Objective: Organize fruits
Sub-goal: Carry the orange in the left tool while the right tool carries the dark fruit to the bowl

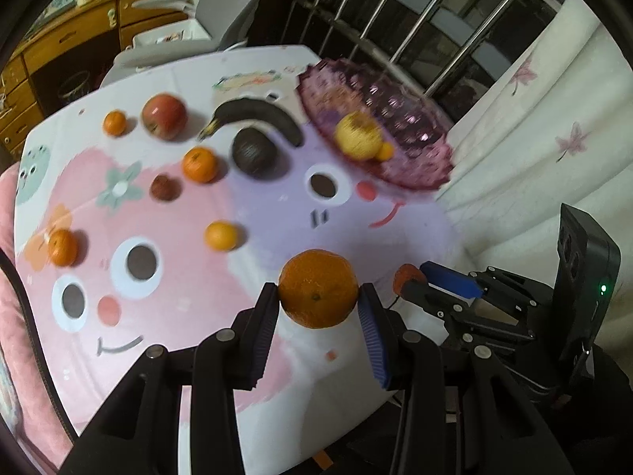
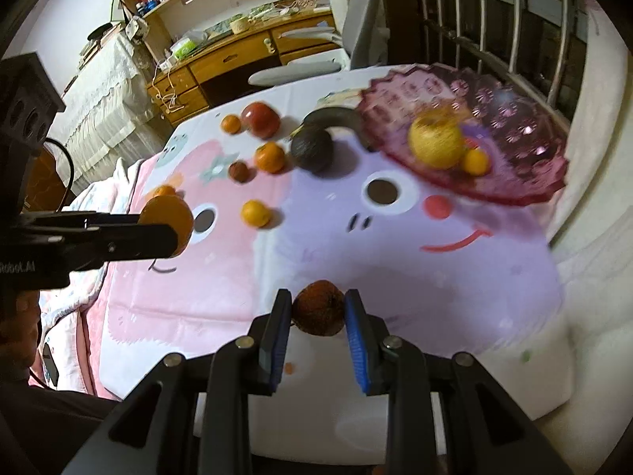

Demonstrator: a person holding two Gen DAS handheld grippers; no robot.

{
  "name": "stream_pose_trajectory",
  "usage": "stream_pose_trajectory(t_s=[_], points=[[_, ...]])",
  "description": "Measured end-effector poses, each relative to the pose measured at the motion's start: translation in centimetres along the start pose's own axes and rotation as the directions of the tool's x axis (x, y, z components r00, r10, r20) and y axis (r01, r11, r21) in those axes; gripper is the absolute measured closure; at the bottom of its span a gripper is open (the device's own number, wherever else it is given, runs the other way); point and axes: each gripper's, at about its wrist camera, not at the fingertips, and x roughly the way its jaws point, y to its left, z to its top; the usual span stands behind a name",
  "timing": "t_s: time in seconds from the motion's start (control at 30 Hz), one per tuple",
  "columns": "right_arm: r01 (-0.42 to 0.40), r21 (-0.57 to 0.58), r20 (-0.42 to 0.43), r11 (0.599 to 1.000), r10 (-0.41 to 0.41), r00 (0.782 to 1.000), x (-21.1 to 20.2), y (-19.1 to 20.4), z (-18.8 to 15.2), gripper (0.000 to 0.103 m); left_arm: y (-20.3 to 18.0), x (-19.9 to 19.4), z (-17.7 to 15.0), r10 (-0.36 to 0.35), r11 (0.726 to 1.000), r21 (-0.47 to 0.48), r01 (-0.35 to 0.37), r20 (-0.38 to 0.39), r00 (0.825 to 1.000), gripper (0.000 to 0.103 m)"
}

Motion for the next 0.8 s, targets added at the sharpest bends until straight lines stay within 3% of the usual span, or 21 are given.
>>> stream_pose_trajectory(t_s=[0.5, 0.8], points=[[0.001, -0.043, 0.039, 0.999, 0.001, 0.999, -2.1, -10.6, 6.3, 0.076, -7.9, 3.6, 6.4, 0.012, 1.0, -0.019, -0.01, 0.104, 0.994, 0.063], [-0.001, -0.053, 0.022, 0.999, 0.002, 1.0, -1.0, -15.0, 9.4, 0.075, -9.8, 7.4, 10.0, 0.036, 0.998, -0.064, -0.03, 0.103, 0.994, 0.063]])
